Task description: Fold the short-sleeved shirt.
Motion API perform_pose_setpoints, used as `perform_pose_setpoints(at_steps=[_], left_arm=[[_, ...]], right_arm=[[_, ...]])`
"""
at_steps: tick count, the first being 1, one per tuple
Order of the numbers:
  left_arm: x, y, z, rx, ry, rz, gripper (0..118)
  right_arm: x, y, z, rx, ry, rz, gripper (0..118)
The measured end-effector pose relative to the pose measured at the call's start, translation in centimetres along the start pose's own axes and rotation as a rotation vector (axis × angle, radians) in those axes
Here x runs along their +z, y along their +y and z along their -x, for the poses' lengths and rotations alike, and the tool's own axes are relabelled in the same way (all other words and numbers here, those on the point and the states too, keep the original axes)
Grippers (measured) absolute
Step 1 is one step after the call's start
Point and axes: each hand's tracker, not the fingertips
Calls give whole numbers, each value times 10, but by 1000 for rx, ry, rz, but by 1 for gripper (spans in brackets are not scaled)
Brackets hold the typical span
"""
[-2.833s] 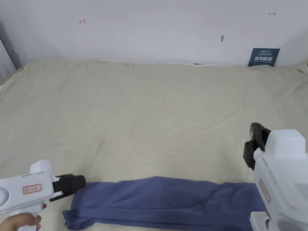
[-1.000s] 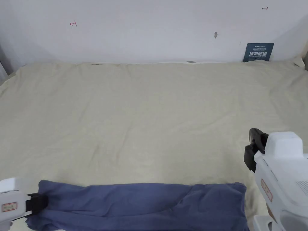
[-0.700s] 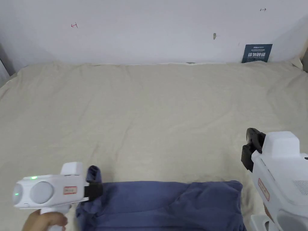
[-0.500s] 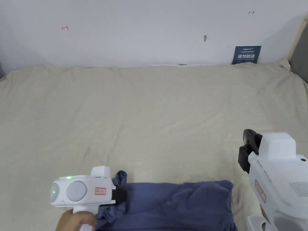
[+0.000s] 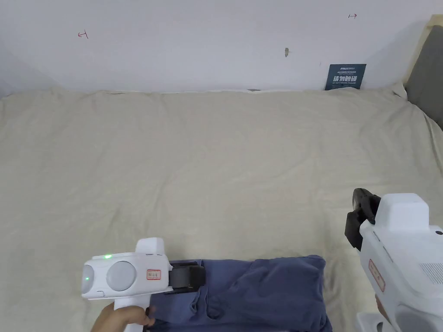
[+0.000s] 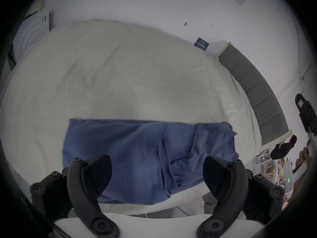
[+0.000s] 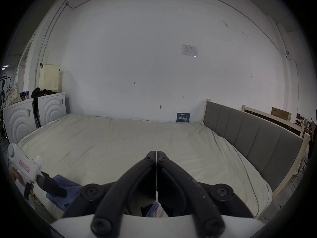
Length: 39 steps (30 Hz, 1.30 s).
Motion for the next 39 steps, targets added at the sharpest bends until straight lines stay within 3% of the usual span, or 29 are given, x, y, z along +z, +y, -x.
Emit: perform_pose_setpoints(at_steps=[3,6,7,9,10,16,23,29,39], left_arm=[[24,-5,5,26,60,-115,109],[42,-14,11,31,146,-243,88],[45,-17,14,38,175,-282,69],[48,-23,19,39,204,-338,16],[46,-26,21,24,212,-329,1],[9,-39,19,-57,238,-260,0],[-50,-53,-11,-109,172,-181,0],[-94,-58,-30,-76,127,-90,0],[-84,-50,-36,-101,124,-100,0]], right_arm=[[0,1,3,0,9,-4,3],[0,3,5,4,18,-10,3],[0,3,5,6,21,-11,3],[-1,4,5,8,24,-12,3],[-1,4,5,7,25,-13,3],[-2,3,2,-1,22,-6,3],[-3,-1,-7,-2,3,10,3],[-6,-7,-14,-10,-14,28,3],[-7,-9,-19,-23,-24,36,3]])
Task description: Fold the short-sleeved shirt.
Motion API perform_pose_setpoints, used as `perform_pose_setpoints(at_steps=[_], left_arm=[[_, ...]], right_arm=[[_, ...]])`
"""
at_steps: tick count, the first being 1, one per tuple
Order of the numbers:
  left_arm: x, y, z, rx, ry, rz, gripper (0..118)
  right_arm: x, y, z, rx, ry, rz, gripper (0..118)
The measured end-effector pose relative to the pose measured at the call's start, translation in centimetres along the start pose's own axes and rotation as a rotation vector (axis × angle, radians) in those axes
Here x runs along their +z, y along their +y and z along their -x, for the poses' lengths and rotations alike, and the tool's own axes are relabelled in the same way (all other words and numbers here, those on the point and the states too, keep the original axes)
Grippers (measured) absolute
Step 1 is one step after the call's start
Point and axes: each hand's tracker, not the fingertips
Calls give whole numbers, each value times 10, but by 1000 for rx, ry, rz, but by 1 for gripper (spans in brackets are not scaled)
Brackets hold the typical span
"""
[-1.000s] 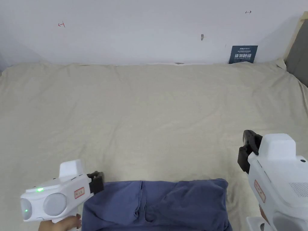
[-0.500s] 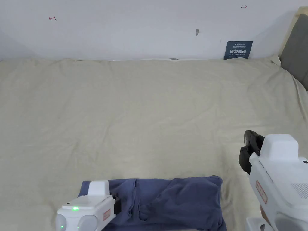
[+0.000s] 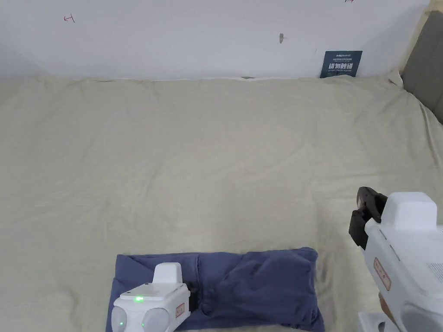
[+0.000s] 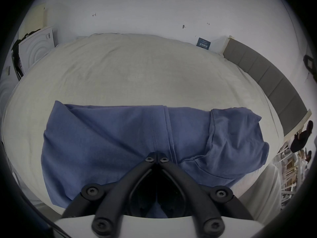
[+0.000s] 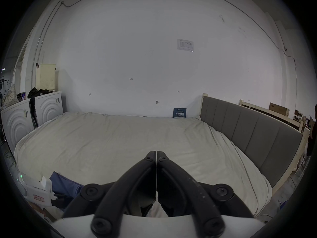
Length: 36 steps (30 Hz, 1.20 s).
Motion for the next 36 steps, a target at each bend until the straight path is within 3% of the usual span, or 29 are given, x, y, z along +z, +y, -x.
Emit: perform_pose_setpoints(at_steps=[8,9,11,14,15,16,17,18,19,24,26,28,32,34,36], left_arm=[[93,22,59,214,-253,-113,4],[102,23,70,241,-272,-115,8],[119,20,96,318,-314,-114,26],[131,11,138,406,-341,-76,36],[132,8,148,422,-342,-40,57],[129,4,158,441,-326,-4,87],[127,-1,165,448,-323,17,107],[125,-5,174,442,-328,47,117],[124,-9,179,444,-311,39,118],[100,-20,196,435,-288,123,116],[88,-25,200,423,-290,135,99],[77,-28,203,368,-247,145,73],[66,-31,198,330,-264,142,51],[60,-27,197,345,-252,146,19],[53,-30,193,348,-254,155,17]], right_arm=[[4,6,9,7,17,-14,3],[4,6,11,8,21,-15,3],[2,7,16,16,29,-14,3],[-1,8,23,27,42,-11,3],[-1,8,25,28,44,-11,3],[-3,8,27,31,48,-9,3],[-4,8,29,33,52,-5,3],[-5,8,31,36,55,-3,3],[-6,8,33,41,59,-1,3],[-11,6,40,58,63,16,3],[-13,5,41,59,60,22,3],[-14,4,41,59,57,29,3],[-17,4,40,74,48,44,3],[-18,3,39,74,46,46,3],[-20,3,38,75,43,48,3]])
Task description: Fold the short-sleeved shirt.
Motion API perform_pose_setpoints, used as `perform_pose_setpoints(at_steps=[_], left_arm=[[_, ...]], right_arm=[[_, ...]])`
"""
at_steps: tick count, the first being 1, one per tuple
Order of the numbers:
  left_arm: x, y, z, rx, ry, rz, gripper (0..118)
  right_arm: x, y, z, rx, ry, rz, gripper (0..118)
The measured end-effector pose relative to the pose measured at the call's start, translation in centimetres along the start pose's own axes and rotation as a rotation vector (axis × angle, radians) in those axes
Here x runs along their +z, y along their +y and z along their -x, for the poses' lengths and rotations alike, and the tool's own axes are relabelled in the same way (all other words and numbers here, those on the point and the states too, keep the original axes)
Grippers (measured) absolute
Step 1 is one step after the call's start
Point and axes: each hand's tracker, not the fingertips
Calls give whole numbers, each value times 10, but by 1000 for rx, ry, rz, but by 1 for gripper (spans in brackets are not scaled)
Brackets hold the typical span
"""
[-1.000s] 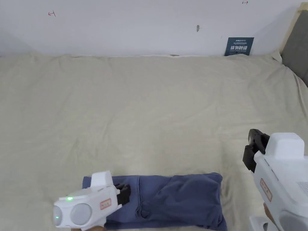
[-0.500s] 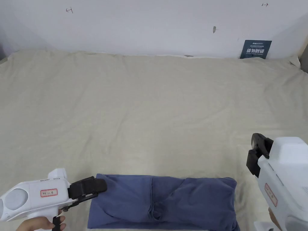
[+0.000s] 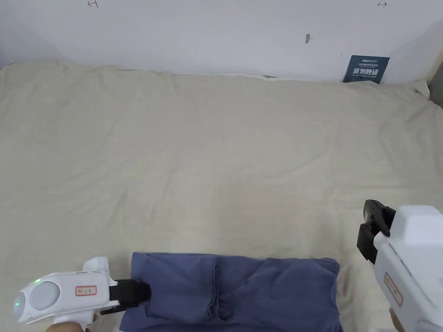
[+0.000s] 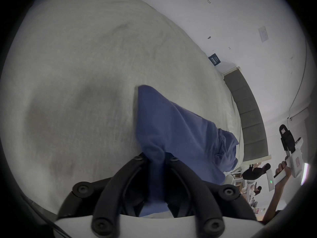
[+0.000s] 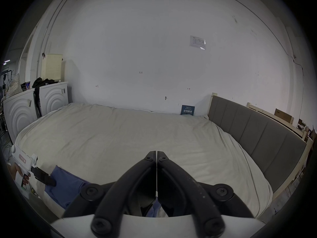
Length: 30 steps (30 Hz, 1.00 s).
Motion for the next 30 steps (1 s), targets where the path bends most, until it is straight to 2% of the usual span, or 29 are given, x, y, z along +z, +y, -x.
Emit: perform_pose_setpoints(at_steps=[10,11,12,19,21,23,30], left_arm=[[39,-6,-39,-106,83,-121,9],[48,-6,-40,-56,61,-109,9],[56,-8,-40,-62,73,-128,9],[116,-17,-26,-68,265,-204,9],[126,-14,-33,-66,276,-213,9],[126,-8,-51,-145,338,-228,9],[79,28,-153,-342,263,-148,9]], right_arm=[[3,6,-2,-3,12,-18,3],[5,7,-2,-6,17,-23,3],[6,7,-2,-7,20,-27,3],[14,9,-2,-13,45,-51,3],[16,9,-3,-15,47,-57,3],[17,9,-6,-18,46,-61,3],[21,8,-13,-34,41,-67,3]])
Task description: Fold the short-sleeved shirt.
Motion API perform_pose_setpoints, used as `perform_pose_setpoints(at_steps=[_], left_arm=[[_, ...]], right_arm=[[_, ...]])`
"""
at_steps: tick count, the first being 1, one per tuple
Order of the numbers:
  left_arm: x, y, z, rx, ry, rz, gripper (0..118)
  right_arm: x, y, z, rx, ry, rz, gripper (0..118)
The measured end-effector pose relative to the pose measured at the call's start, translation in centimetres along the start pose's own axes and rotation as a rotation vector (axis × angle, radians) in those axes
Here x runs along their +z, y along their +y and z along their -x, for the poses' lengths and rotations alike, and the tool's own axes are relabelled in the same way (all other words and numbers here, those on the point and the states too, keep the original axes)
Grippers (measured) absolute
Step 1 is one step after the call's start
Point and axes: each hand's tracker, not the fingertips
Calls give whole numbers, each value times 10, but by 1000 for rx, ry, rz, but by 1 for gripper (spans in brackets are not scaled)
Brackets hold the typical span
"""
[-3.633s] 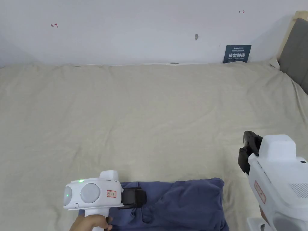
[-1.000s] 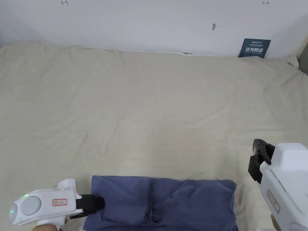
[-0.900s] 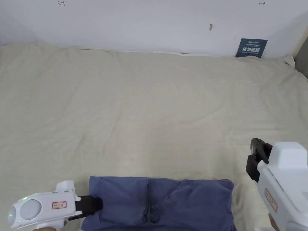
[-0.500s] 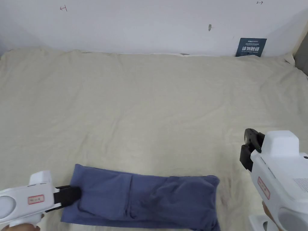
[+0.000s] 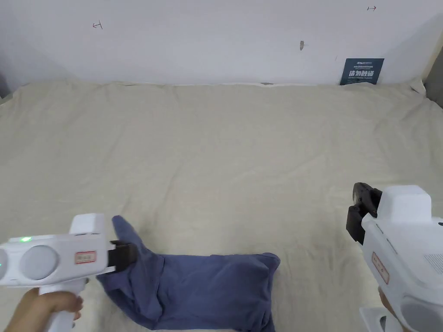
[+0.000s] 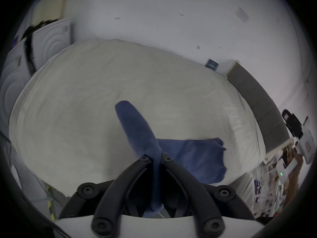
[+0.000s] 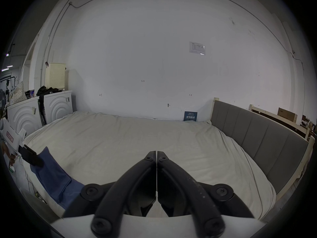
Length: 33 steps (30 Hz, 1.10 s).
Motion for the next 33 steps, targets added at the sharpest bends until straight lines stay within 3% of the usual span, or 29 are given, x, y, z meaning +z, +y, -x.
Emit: perform_pose_setpoints(at_steps=[8,16,17,18,19,20,21,22,25,30,32,33], left_arm=[[-78,39,-101,-180,-87,149,9],[-168,18,-154,-253,-79,298,11],[-174,15,-160,-208,-158,281,21],[-176,13,-160,-206,-164,287,37],[-177,12,-161,-173,-204,288,68],[-175,11,-162,-148,-232,284,88],[-172,11,-163,-132,-250,275,105],[-164,12,-162,-124,-267,253,111],[-138,15,-160,-116,-297,130,109],[-86,19,-149,-111,-228,-184,107],[-74,19,-144,-106,-159,-286,96],[-71,18,-141,-100,-124,-324,84]], right_arm=[[7,-3,-17,-14,-33,-2,3],[9,-11,-31,-25,-68,18,3],[10,-12,-32,-27,-69,20,3],[10,-12,-32,-28,-71,22,3],[11,-12,-32,-27,-72,23,3],[11,-12,-32,-26,-73,24,3],[12,-12,-32,-24,-74,25,3],[12,-12,-32,-21,-74,26,3],[13,-10,-32,-20,-75,22,3],[14,-5,-30,-22,-70,8,3],[14,-3,-28,-20,-66,3,3],[14,-3,-27,-20,-65,2,3]])
